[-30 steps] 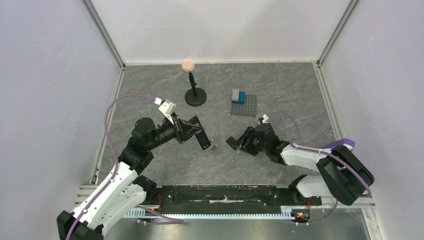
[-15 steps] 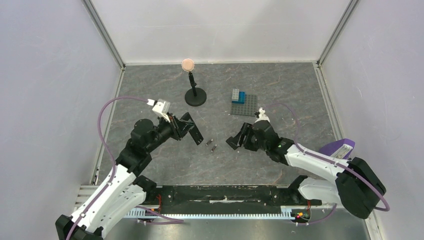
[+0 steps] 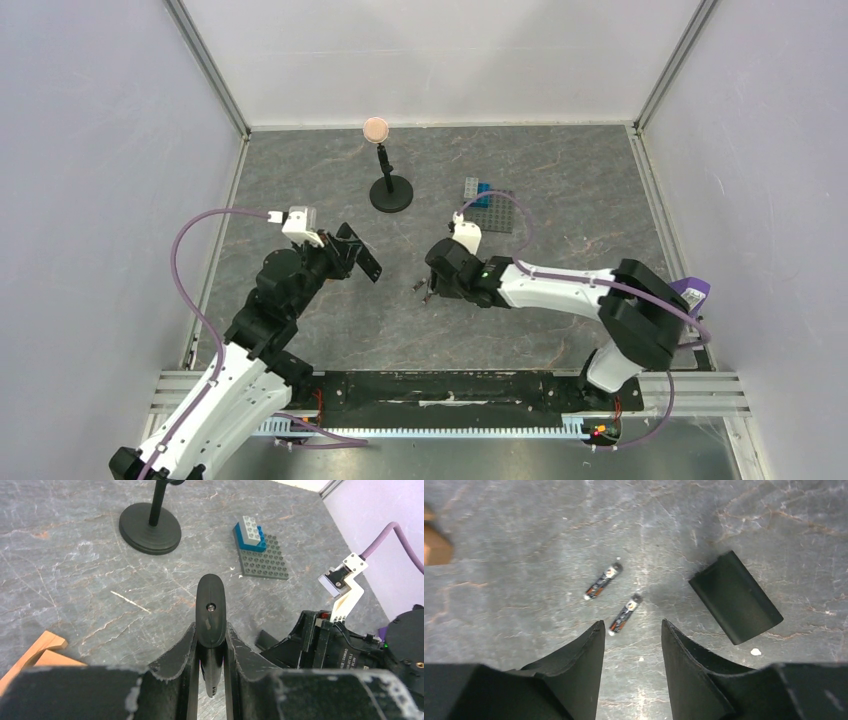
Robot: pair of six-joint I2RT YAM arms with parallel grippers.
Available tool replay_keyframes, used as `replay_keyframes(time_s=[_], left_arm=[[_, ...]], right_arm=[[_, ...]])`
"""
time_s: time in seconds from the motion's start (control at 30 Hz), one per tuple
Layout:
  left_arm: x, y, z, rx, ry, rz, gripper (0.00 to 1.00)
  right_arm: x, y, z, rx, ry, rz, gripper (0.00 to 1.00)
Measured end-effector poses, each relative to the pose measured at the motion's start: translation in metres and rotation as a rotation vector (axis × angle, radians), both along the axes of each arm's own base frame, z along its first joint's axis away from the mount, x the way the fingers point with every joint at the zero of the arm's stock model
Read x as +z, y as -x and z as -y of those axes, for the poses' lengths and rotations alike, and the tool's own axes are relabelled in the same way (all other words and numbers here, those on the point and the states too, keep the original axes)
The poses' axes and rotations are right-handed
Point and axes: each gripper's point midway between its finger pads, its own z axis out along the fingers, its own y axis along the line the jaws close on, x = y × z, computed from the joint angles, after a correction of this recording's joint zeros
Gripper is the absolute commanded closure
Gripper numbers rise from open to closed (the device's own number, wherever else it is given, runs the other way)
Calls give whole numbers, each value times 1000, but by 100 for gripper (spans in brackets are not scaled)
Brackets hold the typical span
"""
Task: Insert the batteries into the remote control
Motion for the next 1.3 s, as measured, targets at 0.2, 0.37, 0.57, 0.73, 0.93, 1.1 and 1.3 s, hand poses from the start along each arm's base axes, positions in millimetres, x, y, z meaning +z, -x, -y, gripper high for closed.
replay_keyframes(time_s=[0.2,0.37,0.57,0.73,0.93,1.1,1.3], left_arm=[[-15,3,-4,17,-9,-33,98],[-8,6,-8,29,11,-8,98],[-4,8,-9,33,33,4,98],[-10,8,-9,33,29,-4,98],[-14,10,-10,36,30,-4,98],[-14,11,-11,42,44,-2,98],[-16,10,-12,51,48,-8,98]], right_arm=[[-25,-3,-6,-47,95,-57,52],[-32,1,-8,-66,114,-69,52],[-44,5,-8,-82,146,-87,56],[-46,1,-13,-89,152,-91,62],[-47,-1,-19,-83,155,-93,65],[-48,-1,-19,-76,164,-90,75],[-49,0,-22,-40,212,-94,65]])
